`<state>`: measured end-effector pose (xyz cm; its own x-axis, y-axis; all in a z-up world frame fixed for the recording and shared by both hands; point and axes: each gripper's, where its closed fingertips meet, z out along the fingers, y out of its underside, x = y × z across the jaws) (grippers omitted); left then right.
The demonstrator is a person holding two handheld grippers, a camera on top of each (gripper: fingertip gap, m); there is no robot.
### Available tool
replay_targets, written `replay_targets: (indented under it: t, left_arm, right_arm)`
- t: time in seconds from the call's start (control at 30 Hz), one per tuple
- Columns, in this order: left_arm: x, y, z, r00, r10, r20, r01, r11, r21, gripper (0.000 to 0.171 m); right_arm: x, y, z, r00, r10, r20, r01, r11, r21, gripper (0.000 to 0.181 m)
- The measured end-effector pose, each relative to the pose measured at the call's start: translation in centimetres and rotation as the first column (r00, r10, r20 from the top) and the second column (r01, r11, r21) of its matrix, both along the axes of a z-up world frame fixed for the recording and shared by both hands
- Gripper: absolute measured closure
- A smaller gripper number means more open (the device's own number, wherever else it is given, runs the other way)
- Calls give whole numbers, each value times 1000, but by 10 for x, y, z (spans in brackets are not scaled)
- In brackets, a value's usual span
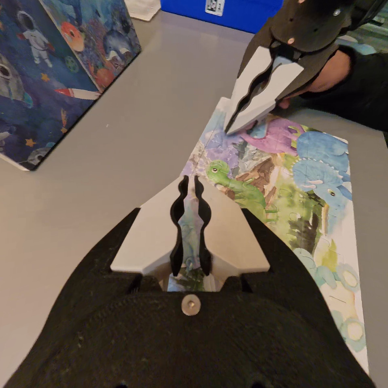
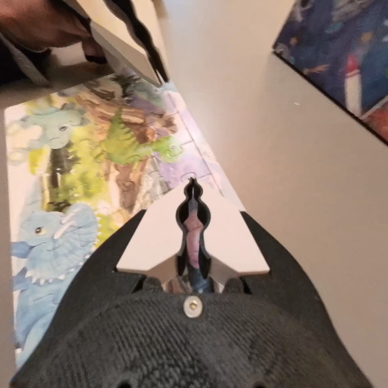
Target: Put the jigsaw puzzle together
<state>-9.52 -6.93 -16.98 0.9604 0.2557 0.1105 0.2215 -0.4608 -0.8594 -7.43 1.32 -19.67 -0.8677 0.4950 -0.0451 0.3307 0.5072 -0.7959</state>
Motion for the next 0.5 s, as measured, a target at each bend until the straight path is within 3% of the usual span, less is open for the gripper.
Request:
replay_targets:
  t: [0.1,0.23,0.4,0.5]
  left_arm:
    - [10,5,-8,999,-48,-4,48,997,-63,168]
    - [-2,-7,-35,994,-1,-106,-29,960,-278,171]
    - [-1,-8,-36,999,7,-34,-16,969,-247,171]
    - [0,-6,-30,1000,8,-24,-13,978,-210,171]
  right_arm:
    - [5,-4,-9,999,26,-19,-25,996,83,181]
    - [-1,27,-9,995,-62,82,56,995,81,181]
    - [-17,74,-9,974,-202,107,194,978,75,181]
    - [-22,81,-7,969,-242,51,238,968,82,181]
